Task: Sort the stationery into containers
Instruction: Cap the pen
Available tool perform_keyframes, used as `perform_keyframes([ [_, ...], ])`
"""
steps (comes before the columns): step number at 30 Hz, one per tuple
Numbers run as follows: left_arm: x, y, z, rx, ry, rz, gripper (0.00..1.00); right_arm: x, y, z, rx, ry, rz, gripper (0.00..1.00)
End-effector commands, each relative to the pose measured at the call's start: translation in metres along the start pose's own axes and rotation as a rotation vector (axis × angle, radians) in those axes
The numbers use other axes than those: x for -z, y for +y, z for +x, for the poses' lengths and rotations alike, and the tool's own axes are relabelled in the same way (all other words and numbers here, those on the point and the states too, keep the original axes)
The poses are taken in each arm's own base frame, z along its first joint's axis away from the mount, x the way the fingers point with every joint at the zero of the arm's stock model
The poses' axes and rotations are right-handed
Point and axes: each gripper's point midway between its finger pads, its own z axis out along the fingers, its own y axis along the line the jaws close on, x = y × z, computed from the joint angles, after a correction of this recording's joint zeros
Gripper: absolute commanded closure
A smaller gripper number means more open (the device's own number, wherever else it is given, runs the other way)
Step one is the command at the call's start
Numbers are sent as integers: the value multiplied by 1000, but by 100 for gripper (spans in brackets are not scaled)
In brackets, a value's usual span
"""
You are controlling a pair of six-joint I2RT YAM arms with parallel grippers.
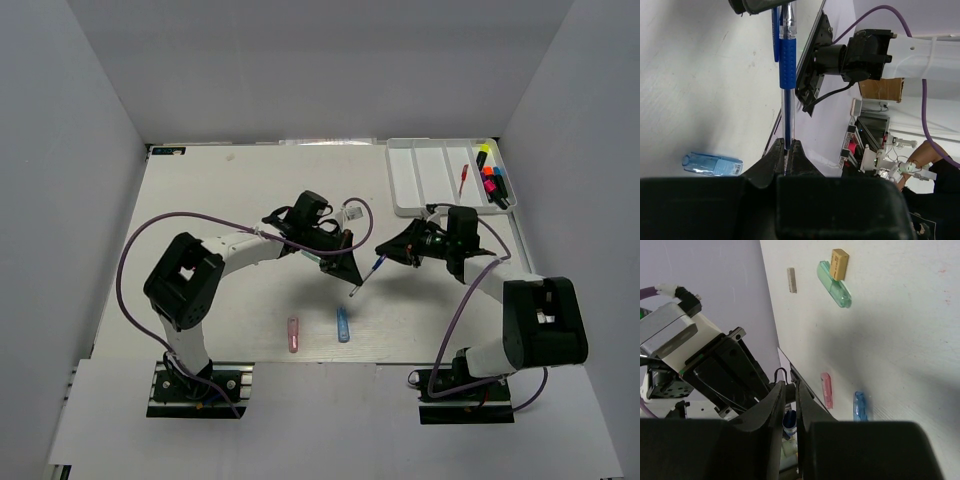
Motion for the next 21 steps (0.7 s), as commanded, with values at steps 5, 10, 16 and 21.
perform_keyframes([
  [5, -1, 1, -30, -80, -76, -26, 87, -9, 4, 11, -41, 87, -4, 100],
  [10, -1, 3, -32, -69, -70, -5, 74, -9, -1, 10, -51, 79, 11, 100],
  [16, 0, 4, -31, -70, -67, -14, 64, -9, -6, 8, -58, 67, 34, 100],
  [21, 1, 5, -30, -69, -75, -25, 44, -9, -7, 6, -52, 63, 39, 100],
])
